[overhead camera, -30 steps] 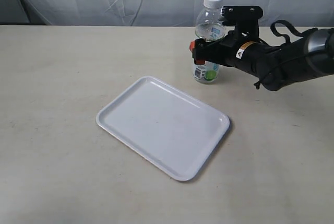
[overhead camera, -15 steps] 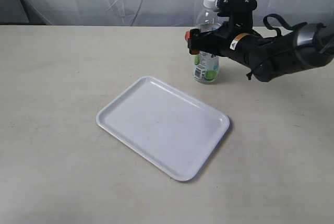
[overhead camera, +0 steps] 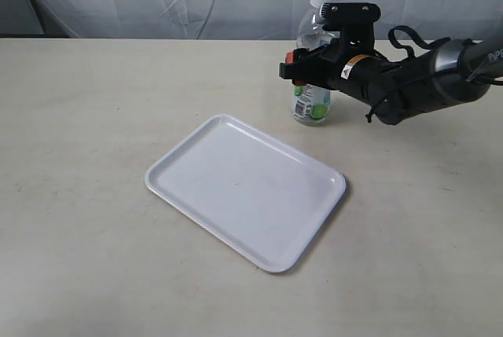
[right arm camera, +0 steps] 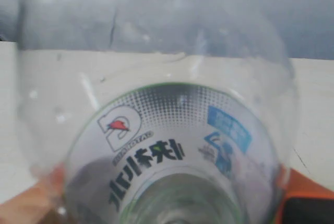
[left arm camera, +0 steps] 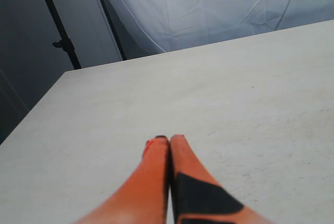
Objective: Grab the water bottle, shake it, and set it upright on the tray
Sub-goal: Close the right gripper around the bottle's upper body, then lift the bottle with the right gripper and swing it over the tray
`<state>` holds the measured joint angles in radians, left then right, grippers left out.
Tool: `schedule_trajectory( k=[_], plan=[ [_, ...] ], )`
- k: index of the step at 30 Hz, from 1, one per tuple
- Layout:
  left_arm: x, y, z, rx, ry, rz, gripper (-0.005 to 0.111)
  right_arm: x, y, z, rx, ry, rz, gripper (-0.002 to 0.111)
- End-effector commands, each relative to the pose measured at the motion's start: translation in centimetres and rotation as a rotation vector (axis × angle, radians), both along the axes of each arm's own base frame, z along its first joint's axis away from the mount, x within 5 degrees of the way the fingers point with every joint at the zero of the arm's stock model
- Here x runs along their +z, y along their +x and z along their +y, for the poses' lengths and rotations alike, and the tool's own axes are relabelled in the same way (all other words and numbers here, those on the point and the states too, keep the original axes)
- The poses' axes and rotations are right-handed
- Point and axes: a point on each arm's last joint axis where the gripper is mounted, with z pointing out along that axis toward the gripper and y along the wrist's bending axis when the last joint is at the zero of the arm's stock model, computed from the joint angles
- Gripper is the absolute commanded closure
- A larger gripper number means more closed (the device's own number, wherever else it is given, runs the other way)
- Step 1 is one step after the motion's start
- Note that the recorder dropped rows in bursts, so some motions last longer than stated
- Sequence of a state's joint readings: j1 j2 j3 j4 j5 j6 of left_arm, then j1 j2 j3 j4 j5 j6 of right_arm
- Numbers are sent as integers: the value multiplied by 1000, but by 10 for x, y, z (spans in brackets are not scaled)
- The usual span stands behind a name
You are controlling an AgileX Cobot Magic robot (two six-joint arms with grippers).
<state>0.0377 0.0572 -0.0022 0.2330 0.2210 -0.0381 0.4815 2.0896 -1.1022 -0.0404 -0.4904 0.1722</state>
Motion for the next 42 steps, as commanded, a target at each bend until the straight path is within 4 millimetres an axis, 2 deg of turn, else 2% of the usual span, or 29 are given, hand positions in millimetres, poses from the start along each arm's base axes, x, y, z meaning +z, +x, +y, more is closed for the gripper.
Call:
schedule_trajectory(
  k=[1,5,9,12,17,19,21,24,26,28,30,33,36,37,39,42],
  plan=[
    [1,0,0,-1,-10,-16,107,2,1,0,-9,15,-3,75],
    [1,0,0,-1,-10,-16,107,-2,0,-1,-16,5,40,109],
    [1,0,0,-1,-10,-16,107,-1,-2,-2,-15,-19,78,109],
    [1,0,0,-1,-10,-16,107,25,-8,-6,-17,-43,110,109],
    [1,0,0,-1,-10,-16,107,93,-30,-18,-25,-55,122,109],
    [1,0,0,-1,-10,-16,107,116,-48,-16,-3,-65,136,109],
    [1,0,0,-1,-10,-16,107,135,-76,0,71,-59,117,109],
    [1,0,0,-1,-10,-16,107,165,-130,26,237,-57,49,109],
    [1,0,0,-1,-10,-16,107,180,-161,35,325,-32,5,109],
    [1,0,0,-1,-10,-16,107,188,-176,36,363,-6,-28,109],
    [1,0,0,-1,-10,-16,107,191,-180,35,370,17,-55,109],
    [1,0,0,-1,-10,-16,107,191,-166,30,322,66,-89,109],
    [1,0,0,-1,-10,-16,107,177,-145,29,160,278,70,109],
    [1,0,0,-1,-10,-16,107,169,-142,32,144,279,118,109],
    [1,0,0,-1,-10,-16,107,162,-147,37,196,157,167,109],
    [1,0,0,-1,-10,-16,107,158,-168,40,359,-145,124,109]
  ],
)
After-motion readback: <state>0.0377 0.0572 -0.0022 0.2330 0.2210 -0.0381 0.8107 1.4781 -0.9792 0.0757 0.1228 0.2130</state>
